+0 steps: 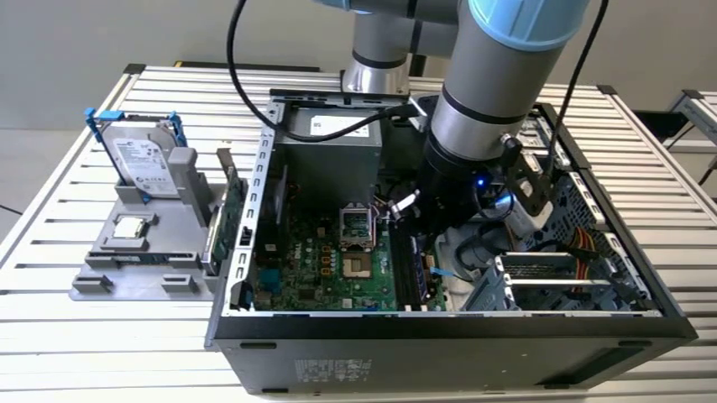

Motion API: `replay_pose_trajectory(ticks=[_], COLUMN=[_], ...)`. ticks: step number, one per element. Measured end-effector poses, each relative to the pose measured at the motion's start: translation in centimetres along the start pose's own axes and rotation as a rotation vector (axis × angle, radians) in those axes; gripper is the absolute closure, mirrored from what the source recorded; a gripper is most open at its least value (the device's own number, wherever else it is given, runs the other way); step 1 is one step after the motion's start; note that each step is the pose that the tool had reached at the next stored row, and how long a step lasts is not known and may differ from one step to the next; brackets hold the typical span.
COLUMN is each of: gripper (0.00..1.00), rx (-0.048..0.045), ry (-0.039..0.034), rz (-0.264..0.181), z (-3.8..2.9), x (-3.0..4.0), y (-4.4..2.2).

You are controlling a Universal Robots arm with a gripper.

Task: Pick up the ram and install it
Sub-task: 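Press down the ram until it locks into place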

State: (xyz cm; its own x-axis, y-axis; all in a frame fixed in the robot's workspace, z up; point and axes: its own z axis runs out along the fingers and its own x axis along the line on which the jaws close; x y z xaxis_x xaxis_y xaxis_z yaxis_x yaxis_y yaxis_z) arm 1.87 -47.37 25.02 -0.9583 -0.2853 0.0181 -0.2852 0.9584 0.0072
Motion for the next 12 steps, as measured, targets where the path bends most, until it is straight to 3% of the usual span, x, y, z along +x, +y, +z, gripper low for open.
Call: replay_pose_trajectory(ticks=[12], gripper=[1.0], rx=[0.0024], ry=[0.0009], rz=[-0.126], z=[0.0], x=[-0.01], y=[0.03])
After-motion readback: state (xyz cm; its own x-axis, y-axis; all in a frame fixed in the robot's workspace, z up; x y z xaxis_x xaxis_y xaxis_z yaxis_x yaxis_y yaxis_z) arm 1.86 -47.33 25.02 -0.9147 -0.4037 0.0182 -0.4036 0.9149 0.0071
